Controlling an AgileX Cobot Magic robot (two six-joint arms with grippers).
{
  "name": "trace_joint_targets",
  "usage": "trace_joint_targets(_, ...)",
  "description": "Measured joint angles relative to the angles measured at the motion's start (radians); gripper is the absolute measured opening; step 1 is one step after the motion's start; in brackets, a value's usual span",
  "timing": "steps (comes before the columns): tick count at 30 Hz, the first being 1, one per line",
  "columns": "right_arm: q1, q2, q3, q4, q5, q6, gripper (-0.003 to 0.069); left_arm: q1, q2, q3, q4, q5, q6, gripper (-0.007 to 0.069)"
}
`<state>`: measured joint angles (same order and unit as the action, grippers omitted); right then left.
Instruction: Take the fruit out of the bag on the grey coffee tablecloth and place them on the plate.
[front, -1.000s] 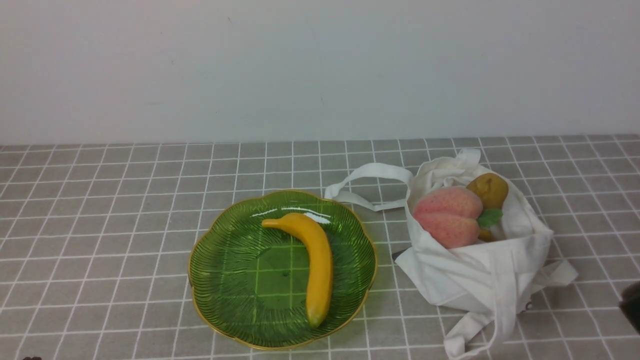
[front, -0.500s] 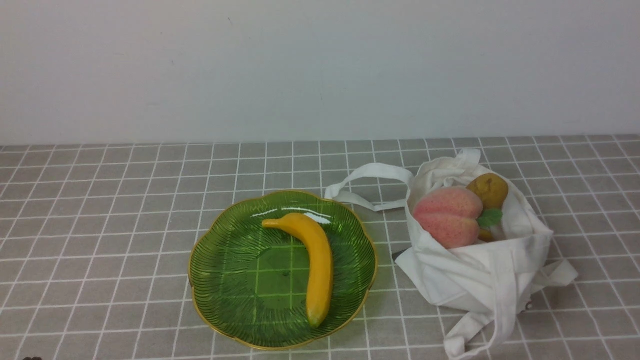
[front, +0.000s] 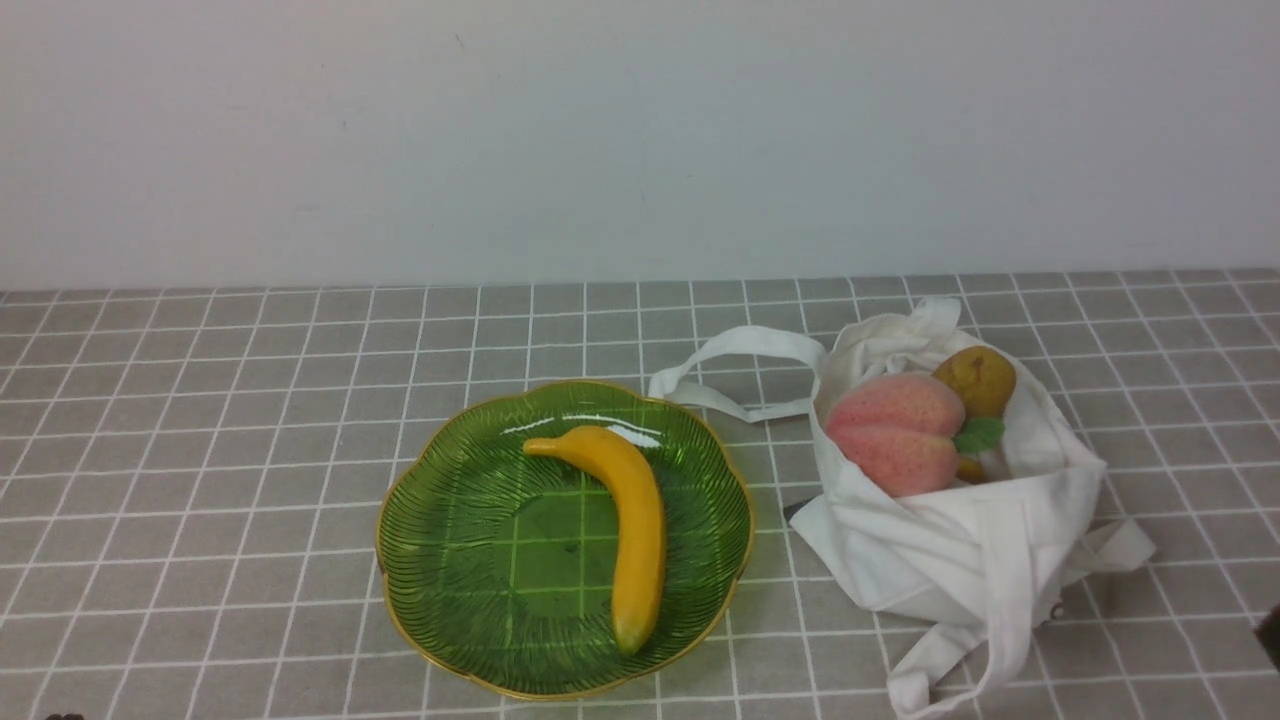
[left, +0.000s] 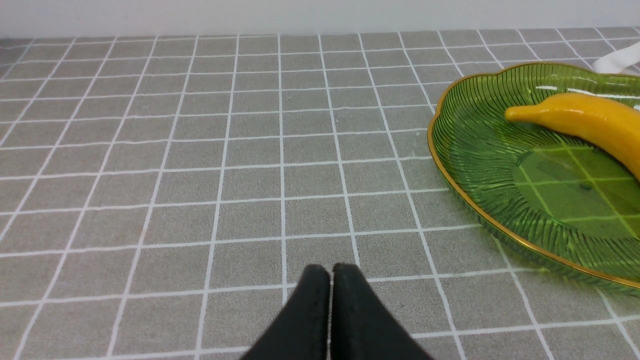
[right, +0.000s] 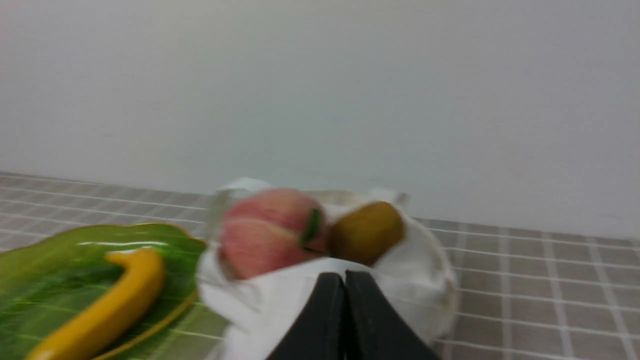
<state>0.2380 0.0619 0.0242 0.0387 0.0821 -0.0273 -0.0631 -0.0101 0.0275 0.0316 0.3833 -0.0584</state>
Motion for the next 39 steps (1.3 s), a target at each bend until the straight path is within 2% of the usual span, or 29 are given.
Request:
trace_joint_targets(3,-0.144,-0.063,0.005,0.000,0.140,0.000,-0.0014,0.000,0.000,0.000,0.000,0.000,0.000,-0.0008)
trace_joint_targets(4,-0.154,-0.064,0.005,0.000,0.151,0.000,-0.0014,0.000,0.000,0.000,0.000,0.000,0.000,-0.0008)
trace_joint_targets(5,-0.227,-0.070,0.005,0.000,0.235,0.000,-0.0014,0.000,0.000,0.000,0.000,0.000,0.000,-0.0008)
trace_joint_targets(9,-0.298,-0.070,0.001,0.003,0.290,-0.001,-0.0014,0.000,0.000,0.000,0.000,0.000,0.000,-0.0008)
trace_joint_targets(39,-0.302,-0.070,-0.002,0.004,0.300,-0.003,-0.0014,0.000,0.000,0.000,0.000,0.000,0.000,-0.0008)
